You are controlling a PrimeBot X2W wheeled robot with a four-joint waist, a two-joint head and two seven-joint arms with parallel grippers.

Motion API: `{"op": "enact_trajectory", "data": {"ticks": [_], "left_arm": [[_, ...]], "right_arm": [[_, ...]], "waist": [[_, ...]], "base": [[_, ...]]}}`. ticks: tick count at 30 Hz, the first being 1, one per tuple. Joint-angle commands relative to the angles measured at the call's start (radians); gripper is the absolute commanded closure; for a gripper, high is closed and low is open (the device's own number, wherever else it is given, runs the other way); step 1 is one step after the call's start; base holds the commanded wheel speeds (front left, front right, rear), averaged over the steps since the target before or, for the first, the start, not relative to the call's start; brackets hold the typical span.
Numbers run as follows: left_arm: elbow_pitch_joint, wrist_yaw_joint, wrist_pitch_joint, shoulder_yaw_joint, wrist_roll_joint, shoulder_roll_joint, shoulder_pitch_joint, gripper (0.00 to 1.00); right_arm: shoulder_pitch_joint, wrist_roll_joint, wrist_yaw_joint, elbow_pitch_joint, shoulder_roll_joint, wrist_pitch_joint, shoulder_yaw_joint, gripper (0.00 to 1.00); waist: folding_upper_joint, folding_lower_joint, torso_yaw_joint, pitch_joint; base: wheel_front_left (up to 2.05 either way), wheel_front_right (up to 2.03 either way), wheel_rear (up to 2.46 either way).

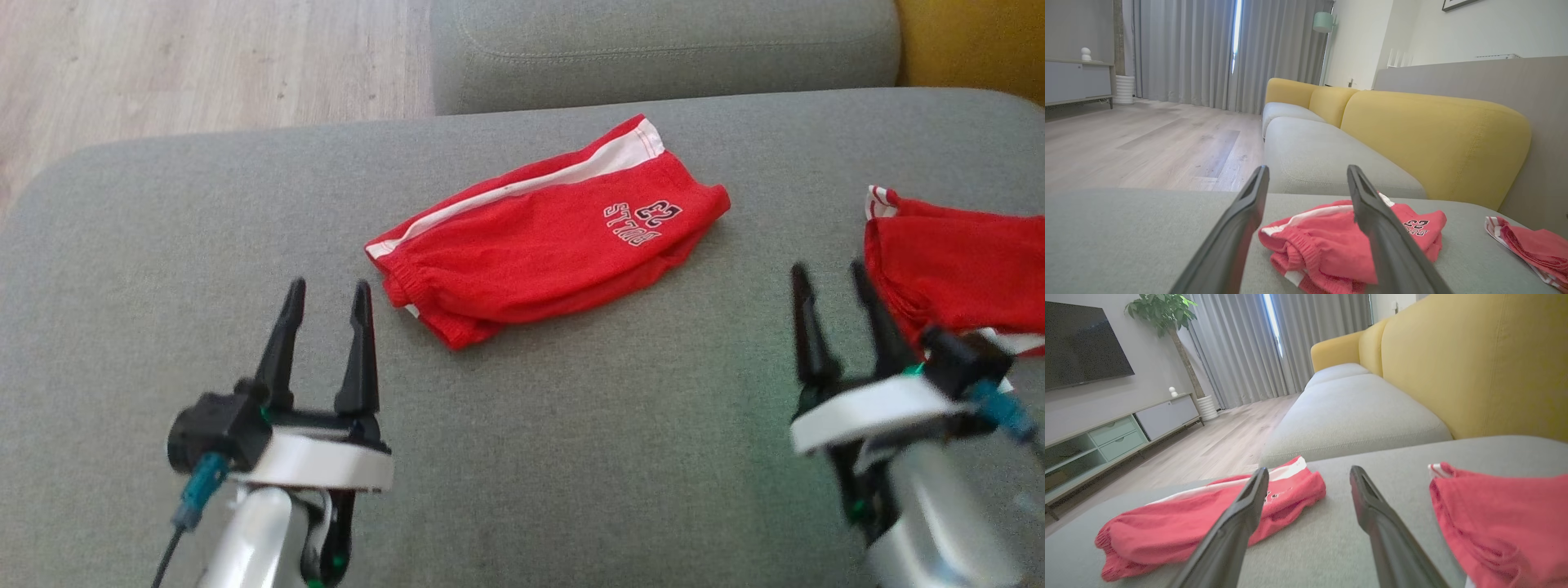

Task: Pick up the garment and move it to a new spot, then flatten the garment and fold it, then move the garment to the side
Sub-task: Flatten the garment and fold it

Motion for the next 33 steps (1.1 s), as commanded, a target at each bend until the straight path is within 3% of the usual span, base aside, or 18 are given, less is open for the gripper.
{"op": "enact_trajectory", "data": {"ticks": [1,8,20,27,33], "left_arm": [[-0.034,-0.004,-0.005,0.046,0.011,0.002,-0.02,0.0],[-0.025,-0.022,-0.005,0.085,0.041,-0.029,0.028,0.0],[-0.04,-0.039,-0.005,0.075,0.07,-0.04,-0.038,0.0],[-0.044,-0.033,-0.005,0.021,0.039,-0.04,-0.087,0.0],[-0.051,-0.018,-0.005,-0.031,0.01,-0.041,-0.127,0.0]], "right_arm": [[-0.005,-0.013,-0.001,-0.045,0.019,-0.006,0.01,0.0],[0.084,-0.085,-0.001,-0.108,0.082,-0.006,-0.025,0.0],[0.004,-0.102,-0.001,-0.141,0.085,0.057,-0.088,0.0],[-0.114,-0.085,-0.001,-0.091,0.045,0.136,-0.133,0.0],[-0.271,-0.073,-0.001,0.073,0.024,0.242,-0.225,0.0]], "waist": [[-0.0001,0.0002,-0.001,-0.003],[-0.0001,0.0002,0.003,0.0],[-0.0001,0.0002,0.066,0.105],[-0.0001,0.0002,0.122,0.171],[-0.0001,0.0002,0.186,0.224]], "base": [[0.0,0.0,0.0],[0.0,0.0,0.0],[0.0,0.0,0.0],[0.0,0.0,0.0],[0.0,0.0,0.0]]}}
